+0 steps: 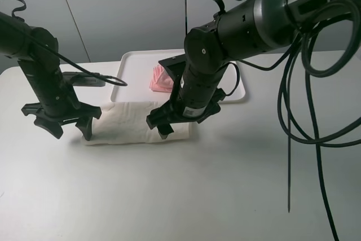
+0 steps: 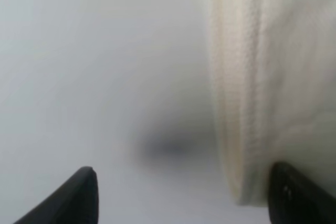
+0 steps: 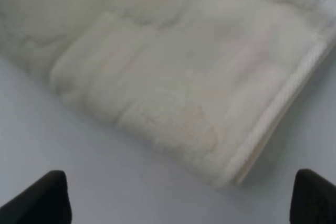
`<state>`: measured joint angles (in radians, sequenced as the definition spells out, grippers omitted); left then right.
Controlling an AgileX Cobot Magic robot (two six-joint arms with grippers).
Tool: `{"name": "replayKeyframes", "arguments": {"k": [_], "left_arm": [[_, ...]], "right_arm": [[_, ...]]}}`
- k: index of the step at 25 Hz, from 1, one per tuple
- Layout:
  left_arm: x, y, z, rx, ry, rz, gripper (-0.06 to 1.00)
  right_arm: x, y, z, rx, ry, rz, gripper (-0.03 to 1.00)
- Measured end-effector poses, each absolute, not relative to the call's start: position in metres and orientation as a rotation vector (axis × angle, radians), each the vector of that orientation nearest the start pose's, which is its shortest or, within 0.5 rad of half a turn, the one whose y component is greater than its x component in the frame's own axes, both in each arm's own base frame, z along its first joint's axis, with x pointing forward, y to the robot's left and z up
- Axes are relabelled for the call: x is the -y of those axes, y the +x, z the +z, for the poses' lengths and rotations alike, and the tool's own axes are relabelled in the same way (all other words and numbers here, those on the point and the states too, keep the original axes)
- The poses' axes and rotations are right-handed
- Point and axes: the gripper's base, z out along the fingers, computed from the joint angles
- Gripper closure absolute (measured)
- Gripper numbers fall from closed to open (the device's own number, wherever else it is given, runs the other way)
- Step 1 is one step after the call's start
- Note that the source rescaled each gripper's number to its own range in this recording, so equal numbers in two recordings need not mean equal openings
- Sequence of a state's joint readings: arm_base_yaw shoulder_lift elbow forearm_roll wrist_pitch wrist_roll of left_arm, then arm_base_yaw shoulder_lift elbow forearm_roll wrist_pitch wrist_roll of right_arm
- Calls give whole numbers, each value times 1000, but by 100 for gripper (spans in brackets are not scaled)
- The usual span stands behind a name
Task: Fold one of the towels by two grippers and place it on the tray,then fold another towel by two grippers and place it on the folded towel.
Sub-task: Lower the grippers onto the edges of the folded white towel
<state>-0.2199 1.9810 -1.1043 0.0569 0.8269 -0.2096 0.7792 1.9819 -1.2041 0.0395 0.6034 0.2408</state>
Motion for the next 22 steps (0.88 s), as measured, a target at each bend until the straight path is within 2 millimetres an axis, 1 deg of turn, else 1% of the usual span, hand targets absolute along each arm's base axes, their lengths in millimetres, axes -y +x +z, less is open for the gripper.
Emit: {"name": "replayKeyframes", "arguments": {"k": [4, 6, 9, 11, 14, 16, 18, 22], "left_arm": [[69, 329, 113, -3168, 71, 83, 9], [70, 332, 117, -3134, 62, 72, 9], [70, 335, 124, -3079, 45, 55, 9], [69, 337, 125, -3057, 22, 70, 9], [68, 340, 123, -3023, -12, 88, 9], [67, 343, 121, -3001, -59, 104, 9], [67, 344, 119, -2992, -78, 110, 9], [67, 344, 107, -3024, -96, 119, 9]], "right_arm": [[-269, 269, 136, -2810, -733, 231, 7], [-270, 270, 138, -2805, -732, 235, 7], [-272, 276, 145, -2790, -718, 247, 7], [-271, 283, 151, -2789, -695, 252, 7], [-267, 293, 161, -2800, -686, 239, 7], [-268, 296, 166, -2798, -708, 232, 7], [-268, 297, 168, -2796, -719, 231, 7], [-269, 297, 168, -2792, -729, 230, 7]]}}
